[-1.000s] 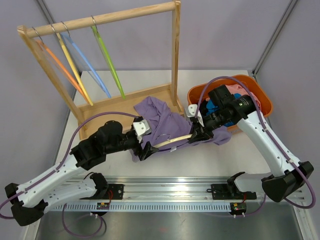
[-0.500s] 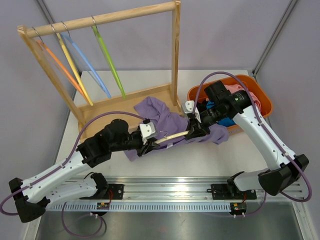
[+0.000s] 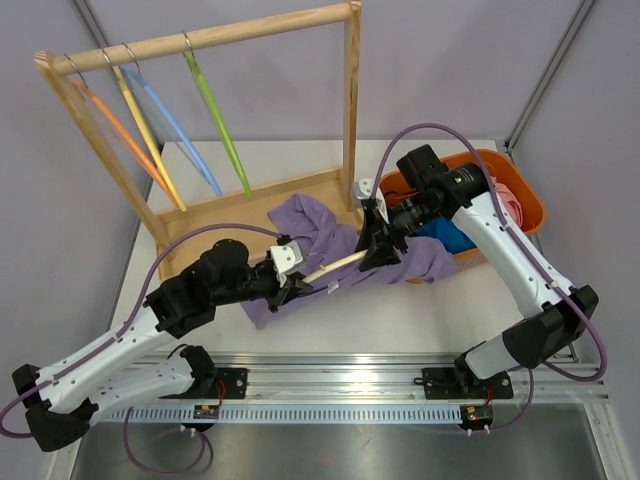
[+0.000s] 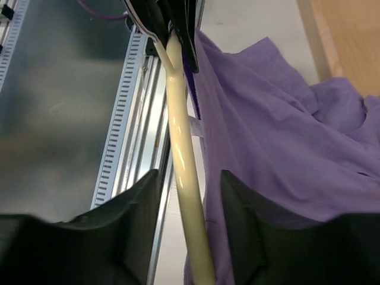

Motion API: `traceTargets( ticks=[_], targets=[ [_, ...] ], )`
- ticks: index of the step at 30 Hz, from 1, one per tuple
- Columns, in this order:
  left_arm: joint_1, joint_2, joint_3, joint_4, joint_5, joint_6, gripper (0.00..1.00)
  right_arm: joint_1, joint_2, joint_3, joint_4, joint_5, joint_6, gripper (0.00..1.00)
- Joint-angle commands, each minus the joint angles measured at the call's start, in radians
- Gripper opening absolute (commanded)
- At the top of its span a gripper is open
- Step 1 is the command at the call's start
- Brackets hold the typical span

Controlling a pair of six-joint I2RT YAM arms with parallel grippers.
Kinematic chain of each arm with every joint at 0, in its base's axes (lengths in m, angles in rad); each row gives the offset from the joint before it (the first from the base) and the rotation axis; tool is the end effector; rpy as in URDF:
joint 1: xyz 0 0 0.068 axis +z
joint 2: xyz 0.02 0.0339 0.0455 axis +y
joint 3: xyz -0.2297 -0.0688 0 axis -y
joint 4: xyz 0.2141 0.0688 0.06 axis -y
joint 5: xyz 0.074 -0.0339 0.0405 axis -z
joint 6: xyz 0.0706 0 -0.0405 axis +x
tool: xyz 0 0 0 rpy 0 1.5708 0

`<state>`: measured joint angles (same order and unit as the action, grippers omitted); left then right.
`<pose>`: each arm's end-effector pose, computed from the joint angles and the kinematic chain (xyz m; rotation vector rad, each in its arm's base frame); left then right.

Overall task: Remove the t-shirt from the hanger
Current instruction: Remove the tshirt from the hanger

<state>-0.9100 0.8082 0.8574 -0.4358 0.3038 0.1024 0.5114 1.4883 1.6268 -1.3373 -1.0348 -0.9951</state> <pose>0.1080 -0.1733 0.2967 1.1618 1.6665 -0.8185 0.1838 0.1728 0.3289 -1.7521 1.5086 1.1666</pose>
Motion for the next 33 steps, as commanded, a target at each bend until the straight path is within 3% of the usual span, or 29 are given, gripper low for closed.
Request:
traceTargets(
  ticks=[1,4,7,12,17,22,33],
  targets=[
    [0.014,-0.037,0.031,0.006,-0.1,-0.091,0.0,0.016,-0.006,0.083,0.188,-0.052,0.285,0.57],
    [0.029,-0.049,0.034,-0.023,-0.143,-0.173,0.0,0.015,-0.023,0.136,0.388,0.082,0.489,0.75],
    [0.039,-0.053,0.042,-0.041,-0.19,-0.248,0.0,0.015,-0.028,0.202,0.493,0.18,0.646,0.85],
    [0.054,-0.066,0.077,-0.046,-0.27,-0.401,0.0,0.015,-0.034,0.254,0.515,0.321,0.776,0.81],
    [0.079,-0.075,0.115,-0.028,-0.298,-0.593,0.0,0.015,-0.098,0.109,0.566,0.505,0.95,0.74],
    [0.086,-0.078,0.134,0.025,-0.298,-0.693,0.0,0.018,-0.109,0.019,0.627,0.665,1.09,0.71],
    [0.086,-0.044,0.19,0.055,-0.269,-0.716,0.0,0.047,0.026,0.136,0.69,0.654,1.187,0.68]
  ],
)
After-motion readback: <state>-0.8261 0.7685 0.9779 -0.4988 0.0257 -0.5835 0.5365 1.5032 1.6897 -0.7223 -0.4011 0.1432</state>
